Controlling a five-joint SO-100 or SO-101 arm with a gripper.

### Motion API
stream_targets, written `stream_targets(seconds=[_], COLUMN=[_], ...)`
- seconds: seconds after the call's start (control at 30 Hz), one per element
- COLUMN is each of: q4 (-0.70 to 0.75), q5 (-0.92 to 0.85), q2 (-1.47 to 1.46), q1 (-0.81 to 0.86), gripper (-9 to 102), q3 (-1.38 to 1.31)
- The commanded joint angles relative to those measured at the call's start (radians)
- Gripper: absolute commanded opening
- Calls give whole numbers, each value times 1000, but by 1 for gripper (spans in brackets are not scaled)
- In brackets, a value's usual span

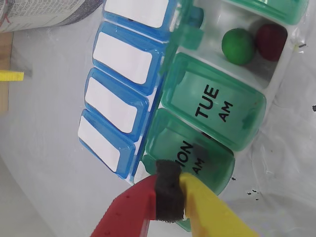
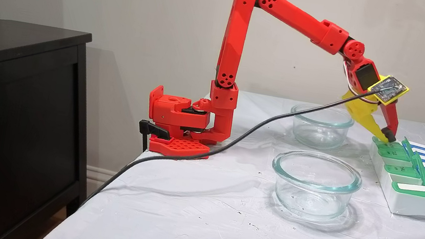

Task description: Sort medicines into box.

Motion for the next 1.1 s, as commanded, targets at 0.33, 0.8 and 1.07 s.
stream_targets(seconds=[0.33, 0.8, 1.07], q4=[124, -551, -592], q5=[-21, -146, -110], q2=[15, 462, 333], q1=[48, 156, 201], gripper=[0, 0, 0], q3=[-104, 314, 242])
